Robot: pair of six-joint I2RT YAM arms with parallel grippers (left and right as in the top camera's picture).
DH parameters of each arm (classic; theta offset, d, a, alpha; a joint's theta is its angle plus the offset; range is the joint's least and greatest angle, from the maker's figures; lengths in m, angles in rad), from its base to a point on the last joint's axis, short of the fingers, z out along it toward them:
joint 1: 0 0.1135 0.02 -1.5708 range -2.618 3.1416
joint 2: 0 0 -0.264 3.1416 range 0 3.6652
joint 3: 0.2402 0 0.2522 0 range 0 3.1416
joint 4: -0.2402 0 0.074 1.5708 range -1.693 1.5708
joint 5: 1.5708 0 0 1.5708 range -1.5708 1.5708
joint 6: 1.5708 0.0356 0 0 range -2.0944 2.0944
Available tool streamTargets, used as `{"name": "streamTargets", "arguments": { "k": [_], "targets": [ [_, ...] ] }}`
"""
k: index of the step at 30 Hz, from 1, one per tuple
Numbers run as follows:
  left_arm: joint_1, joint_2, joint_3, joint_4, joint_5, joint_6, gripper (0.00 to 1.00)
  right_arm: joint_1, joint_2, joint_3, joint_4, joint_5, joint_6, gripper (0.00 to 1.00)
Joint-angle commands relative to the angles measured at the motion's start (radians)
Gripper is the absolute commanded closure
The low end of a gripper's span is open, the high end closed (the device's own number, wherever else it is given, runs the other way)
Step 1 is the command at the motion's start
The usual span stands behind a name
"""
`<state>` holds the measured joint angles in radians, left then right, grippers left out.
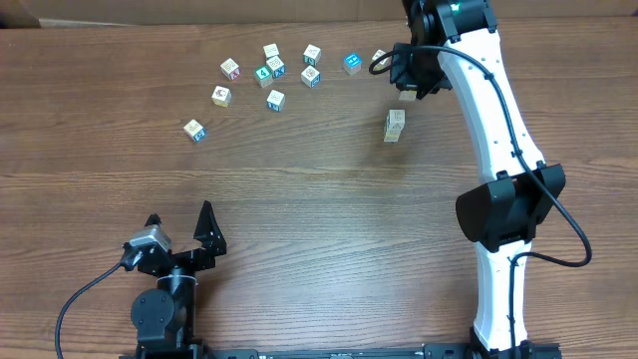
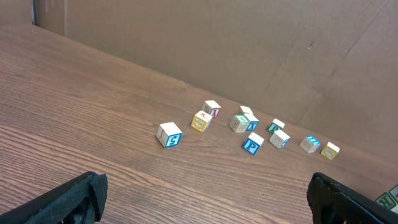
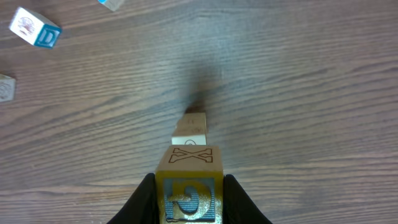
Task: Form a tower
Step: 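Carry the G block right to above the block stack, then lower the G block onto the top of the stack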
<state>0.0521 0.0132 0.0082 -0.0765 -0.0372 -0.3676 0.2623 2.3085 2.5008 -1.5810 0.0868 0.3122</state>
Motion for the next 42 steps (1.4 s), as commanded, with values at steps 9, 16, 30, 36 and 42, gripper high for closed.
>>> {"name": "streamTargets", "arguments": {
  "k": [9,16,30,36,42],
  "targets": [
    [-0.003,-0.008,-0.003,0.002,0.005,-0.006,0.0,0.004,-0.002,-0.124,0.074,0.01,-0.033,0.79],
    [-0.003,-0.008,-0.003,0.002,0.005,-0.006,0.01,0.004,-0.002,-0.165,0.103,0.006,-0.059,0.8],
    [-0.003,-0.008,-0.003,0.002,0.005,-0.006,0.0,0.004,-0.002,-0.198,0.137,-0.038,-0.085,0.8],
    [-0.003,-0.008,-0.003,0.002,0.005,-0.006,0.01,0.004,-0.002,-0.198,0.131,-0.045,-0.077,0.8],
    [-0.003,-0.008,-0.003,0.002,0.005,-0.006,0.0,0.004,-0.002,-0.198,0.128,-0.045,-0.077,0.8]
  ]
}}
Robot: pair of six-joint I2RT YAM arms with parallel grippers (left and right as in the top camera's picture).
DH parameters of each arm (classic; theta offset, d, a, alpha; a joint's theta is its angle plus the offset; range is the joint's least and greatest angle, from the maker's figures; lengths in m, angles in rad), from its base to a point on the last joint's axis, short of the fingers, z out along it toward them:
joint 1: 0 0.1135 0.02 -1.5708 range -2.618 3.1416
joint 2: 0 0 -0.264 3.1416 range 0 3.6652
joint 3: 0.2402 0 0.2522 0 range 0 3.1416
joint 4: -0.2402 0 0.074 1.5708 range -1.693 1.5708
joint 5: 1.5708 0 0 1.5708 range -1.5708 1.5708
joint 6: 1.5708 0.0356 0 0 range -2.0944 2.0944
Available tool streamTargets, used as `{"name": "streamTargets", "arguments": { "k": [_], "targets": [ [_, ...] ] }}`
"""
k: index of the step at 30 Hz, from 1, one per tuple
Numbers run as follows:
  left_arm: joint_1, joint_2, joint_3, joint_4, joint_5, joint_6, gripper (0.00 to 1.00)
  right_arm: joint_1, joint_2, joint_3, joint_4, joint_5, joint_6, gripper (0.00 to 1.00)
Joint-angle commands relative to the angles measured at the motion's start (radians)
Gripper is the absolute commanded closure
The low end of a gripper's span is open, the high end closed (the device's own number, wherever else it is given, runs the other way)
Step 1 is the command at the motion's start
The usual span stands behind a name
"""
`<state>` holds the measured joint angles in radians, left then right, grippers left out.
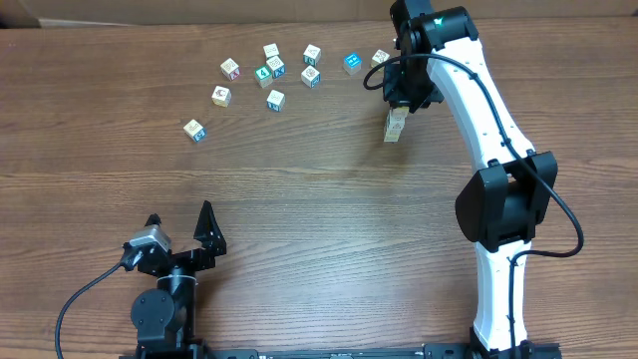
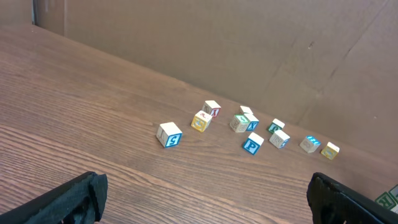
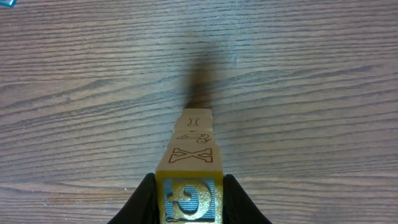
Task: Form a tower
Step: 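Lower the G block onto the top of the stack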
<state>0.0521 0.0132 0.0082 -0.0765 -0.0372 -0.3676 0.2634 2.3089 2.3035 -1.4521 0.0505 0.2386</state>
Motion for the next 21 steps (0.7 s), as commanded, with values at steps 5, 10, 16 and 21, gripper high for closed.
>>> {"name": "streamTargets", "arguments": {
  "k": [5,10,16,21],
  "targets": [
    [-0.003,-0.008,-0.003,0.002,0.005,-0.006,0.01,0.003,-0.002,-0.001,-0.011,-0.009,-0.003,0.8],
    [-0.003,-0.008,-0.003,0.002,0.005,-0.006,0.01,0.003,-0.002,-0.001,-0.023,-0.009,-0.003,0.8],
    [-0.003,-0.008,-0.003,0.002,0.005,-0.006,0.0,0.003,-0.002,-0.001,-0.023,-0.019,-0.003,0.79],
    [-0.003,-0.008,-0.003,0.002,0.005,-0.006,0.01,0.003,-0.002,-0.001,-0.023,-0.027,-0.003,0.79]
  ]
}}
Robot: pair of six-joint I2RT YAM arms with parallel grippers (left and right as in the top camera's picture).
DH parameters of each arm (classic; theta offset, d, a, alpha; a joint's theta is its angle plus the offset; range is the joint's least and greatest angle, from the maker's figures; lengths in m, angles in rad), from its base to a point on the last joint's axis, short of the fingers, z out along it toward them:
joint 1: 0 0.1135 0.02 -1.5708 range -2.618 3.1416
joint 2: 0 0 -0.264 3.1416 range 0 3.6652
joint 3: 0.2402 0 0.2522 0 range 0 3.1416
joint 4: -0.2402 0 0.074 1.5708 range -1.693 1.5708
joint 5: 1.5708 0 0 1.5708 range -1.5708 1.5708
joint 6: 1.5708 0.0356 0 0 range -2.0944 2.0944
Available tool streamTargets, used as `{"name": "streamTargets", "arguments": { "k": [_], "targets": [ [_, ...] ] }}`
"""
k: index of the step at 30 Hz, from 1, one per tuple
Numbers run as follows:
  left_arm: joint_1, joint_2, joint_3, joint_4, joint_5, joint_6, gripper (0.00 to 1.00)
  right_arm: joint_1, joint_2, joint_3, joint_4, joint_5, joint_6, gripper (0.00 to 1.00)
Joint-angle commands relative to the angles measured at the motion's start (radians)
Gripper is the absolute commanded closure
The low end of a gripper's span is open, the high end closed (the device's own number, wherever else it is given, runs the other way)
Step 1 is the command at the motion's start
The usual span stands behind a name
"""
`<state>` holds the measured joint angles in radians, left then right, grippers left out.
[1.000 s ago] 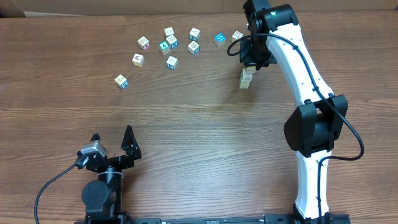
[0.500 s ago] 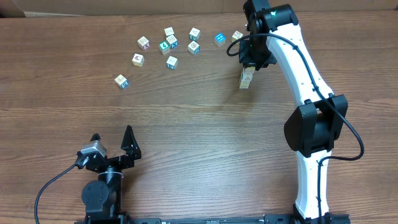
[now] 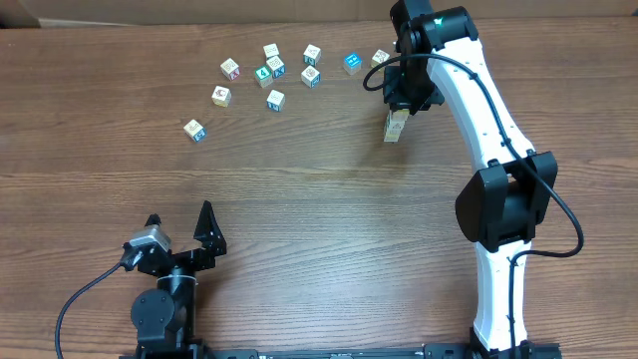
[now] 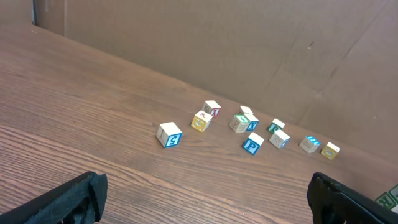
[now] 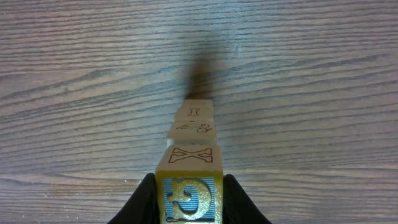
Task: Form a tower
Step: 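Lower the G block onto the top of the stack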
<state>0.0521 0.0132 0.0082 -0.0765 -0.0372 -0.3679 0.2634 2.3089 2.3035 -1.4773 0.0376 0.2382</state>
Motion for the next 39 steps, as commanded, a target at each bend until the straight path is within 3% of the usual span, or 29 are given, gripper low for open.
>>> {"name": "streamTargets", "arguments": {
  "k": [1,39],
  "targets": [
    [-0.003,-0.008,-0.003,0.002,0.005,-0.006,0.01,0.003,-0.002,-0.001,0.002,-0.017,-0.003,0.79],
    [-0.003,-0.008,-0.003,0.002,0.005,-0.006,0.0,0.003,-0.001,-0.045,0.051,0.029,0.027,0.79]
  ]
}}
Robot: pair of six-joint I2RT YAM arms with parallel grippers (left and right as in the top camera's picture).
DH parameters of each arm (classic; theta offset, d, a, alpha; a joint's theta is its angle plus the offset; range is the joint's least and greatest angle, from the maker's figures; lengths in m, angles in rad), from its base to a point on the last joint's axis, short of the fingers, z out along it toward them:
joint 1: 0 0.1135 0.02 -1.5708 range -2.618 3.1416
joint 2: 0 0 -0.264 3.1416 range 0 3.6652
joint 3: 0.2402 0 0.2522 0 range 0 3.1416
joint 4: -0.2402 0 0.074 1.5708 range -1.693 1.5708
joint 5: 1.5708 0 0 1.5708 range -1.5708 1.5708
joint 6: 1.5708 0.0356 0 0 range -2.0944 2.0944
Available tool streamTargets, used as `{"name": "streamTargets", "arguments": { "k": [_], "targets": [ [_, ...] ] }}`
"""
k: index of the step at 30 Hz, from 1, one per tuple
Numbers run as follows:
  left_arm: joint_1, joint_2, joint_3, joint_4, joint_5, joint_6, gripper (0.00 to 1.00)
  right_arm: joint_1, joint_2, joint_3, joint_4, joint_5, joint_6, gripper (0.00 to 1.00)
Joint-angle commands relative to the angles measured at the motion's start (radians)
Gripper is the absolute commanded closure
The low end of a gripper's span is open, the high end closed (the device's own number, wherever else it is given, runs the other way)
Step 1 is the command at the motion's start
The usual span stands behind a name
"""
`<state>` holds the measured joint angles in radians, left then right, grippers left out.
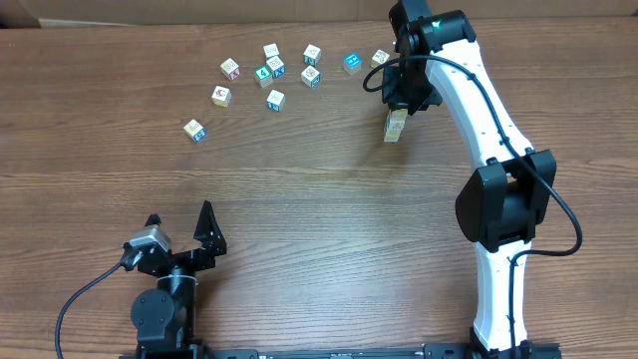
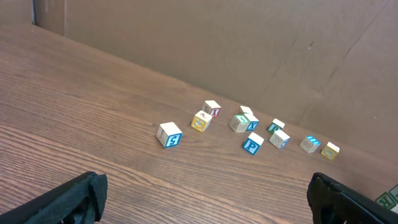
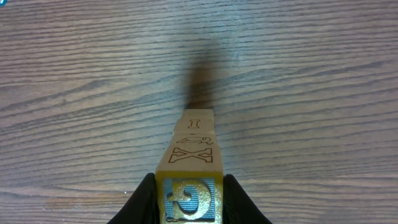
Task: Form a tower
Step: 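Lower the G block onto the top of the stack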
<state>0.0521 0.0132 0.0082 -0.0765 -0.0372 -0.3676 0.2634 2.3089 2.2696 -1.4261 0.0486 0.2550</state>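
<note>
A small stack of wooden letter blocks point(image 1: 396, 126) stands on the table at the upper right. My right gripper point(image 3: 189, 198) is shut on a yellow block with an X face point(image 3: 190, 180), held directly over the stack point(image 3: 194, 129); whether it touches the stack I cannot tell. In the overhead view the right gripper point(image 1: 403, 95) hides that block. My left gripper point(image 1: 181, 227) stands open near the front left, its black fingers point(image 2: 71, 199) wide apart with nothing between them.
Several loose letter blocks point(image 1: 271, 72) lie scattered at the back, with one apart at the left point(image 1: 194, 131). They also show in the left wrist view point(image 2: 245, 123). A brown cardboard wall point(image 2: 249, 50) rises behind the table.
The held X block has shifted slightly, so it covers more of the stack below in the right wrist view. The left arm has not moved.
My right gripper held the X block well behind and above the stack. Then it stood over the stack with the block lined up on it. It has stayed there with only small shifts, still shut on the block. The left gripper stayed open and still.
</note>
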Motion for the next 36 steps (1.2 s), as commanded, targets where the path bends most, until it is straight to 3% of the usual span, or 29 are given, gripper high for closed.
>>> {"name": "streamTargets", "arguments": {
  "k": [1,36],
  "targets": [
    [-0.003,-0.008,-0.003,0.002,0.005,-0.006,0.0,0.003,-0.001,-0.011,-0.001,0.017,0.01,0.79],
    [-0.003,-0.008,-0.003,0.002,0.005,-0.006,0.0,0.003,-0.001,-0.011,-0.011,-0.02,0.037,0.79]
  ]
}}
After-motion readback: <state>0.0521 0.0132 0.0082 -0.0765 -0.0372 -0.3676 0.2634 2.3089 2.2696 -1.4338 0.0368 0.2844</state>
